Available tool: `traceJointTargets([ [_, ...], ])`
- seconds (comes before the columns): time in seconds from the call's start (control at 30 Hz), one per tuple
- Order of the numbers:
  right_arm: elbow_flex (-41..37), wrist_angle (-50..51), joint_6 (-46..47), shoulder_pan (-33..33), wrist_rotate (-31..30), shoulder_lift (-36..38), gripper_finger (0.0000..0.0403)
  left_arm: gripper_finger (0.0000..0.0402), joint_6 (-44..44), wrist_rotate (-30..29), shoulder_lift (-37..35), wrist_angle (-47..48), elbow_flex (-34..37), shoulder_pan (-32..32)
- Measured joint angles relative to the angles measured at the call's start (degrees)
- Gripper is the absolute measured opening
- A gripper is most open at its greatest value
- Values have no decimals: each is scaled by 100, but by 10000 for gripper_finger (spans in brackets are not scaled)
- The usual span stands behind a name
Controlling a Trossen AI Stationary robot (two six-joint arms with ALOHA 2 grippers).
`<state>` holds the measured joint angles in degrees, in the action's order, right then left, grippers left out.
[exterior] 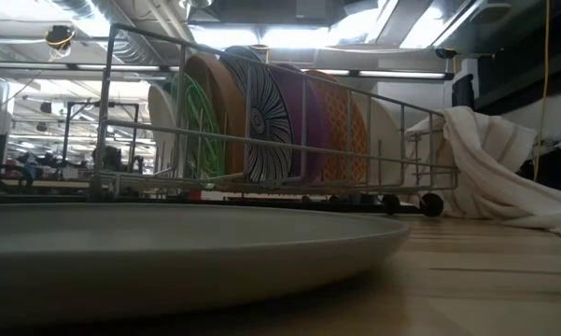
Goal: Sort dishes
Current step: Put the grey plate into the dish rack
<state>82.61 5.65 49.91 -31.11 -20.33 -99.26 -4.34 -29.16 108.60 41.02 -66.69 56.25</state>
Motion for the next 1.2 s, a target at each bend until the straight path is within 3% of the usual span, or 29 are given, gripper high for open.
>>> traceJointTargets([
  [0.23, 0, -8, 0, 0, -238, 0, 87, 155, -39, -731, 0, -645, 347, -9],
  [0.73, 0, -268, 0, 0, -246, 0, 87, 153, -15, -890, -46, -1721, 1043, -4],
  [0.87, 0, -271, 52, 0, -246, 0, 87, 121, 100, -914, -33, -1928, 1083, -4],
  [1.07, 0, -275, 411, 0, -237, 0, 87, 22, 262, -893, -4, -2309, 1076, 3],
  [1.2, 0, -337, 452, -2, -170, 0, 87, 14, -17, -833, 17, -2402, 926, 34],
])
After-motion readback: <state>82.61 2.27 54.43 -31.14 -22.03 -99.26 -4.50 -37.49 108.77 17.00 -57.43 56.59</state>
